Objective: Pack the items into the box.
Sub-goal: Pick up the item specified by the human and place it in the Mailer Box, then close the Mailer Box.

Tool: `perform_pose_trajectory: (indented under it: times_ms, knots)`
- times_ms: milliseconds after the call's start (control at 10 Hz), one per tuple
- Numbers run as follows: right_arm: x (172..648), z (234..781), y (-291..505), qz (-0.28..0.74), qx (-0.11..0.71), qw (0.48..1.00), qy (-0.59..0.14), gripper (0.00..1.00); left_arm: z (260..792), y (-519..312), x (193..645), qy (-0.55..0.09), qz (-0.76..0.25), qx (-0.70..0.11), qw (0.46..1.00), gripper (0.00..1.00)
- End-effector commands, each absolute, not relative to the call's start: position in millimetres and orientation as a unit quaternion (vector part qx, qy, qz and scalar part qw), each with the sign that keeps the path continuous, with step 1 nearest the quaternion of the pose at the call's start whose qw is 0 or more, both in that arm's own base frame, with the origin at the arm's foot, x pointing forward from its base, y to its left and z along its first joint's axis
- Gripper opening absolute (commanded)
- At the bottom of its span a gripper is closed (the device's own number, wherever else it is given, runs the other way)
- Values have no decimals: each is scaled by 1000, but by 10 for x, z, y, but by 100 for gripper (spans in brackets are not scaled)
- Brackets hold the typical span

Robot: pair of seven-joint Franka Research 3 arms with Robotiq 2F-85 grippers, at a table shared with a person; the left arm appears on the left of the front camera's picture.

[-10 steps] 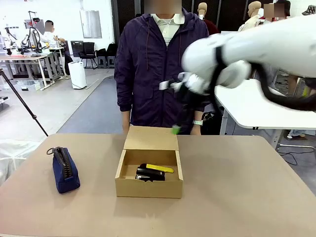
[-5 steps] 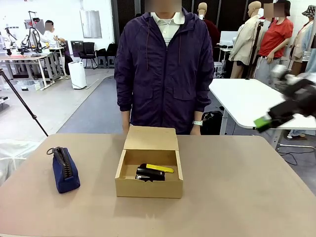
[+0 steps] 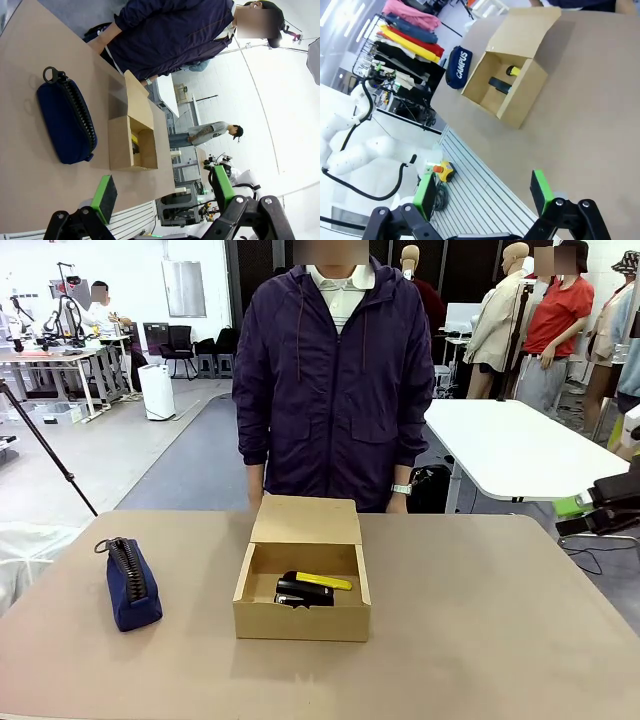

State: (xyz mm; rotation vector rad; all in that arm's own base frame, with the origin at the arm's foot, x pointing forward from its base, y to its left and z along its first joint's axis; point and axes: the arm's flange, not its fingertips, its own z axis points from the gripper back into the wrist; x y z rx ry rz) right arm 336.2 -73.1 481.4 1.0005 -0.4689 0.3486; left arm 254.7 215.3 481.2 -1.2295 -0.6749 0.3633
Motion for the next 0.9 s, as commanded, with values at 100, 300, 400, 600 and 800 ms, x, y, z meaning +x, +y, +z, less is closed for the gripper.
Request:
perform_pose_trajectory:
  times_ms: [100, 300, 400, 600, 800]
  knots:
    - [3333, 4913, -776, 170, 466, 838, -228, 100, 4814, 2133, 2546, -318, 160, -569, 741, 100]
    - [3333, 4913, -776, 170, 466, 838, -228, 100, 4814, 2133, 2546, -318, 160, -569, 741, 100]
    - [3333, 4913, -776, 170, 466, 838, -228, 100, 4814, 2133, 2546, -318, 160, -569, 741, 100]
    - [3333, 4913, -776, 170, 466, 838, -228, 100, 4814, 2133, 2546, -318, 160, -569, 741, 100]
    - [3333, 4913, -776, 170, 466, 838, -228, 100, 4814, 2133, 2546, -318, 160, -569, 741, 100]
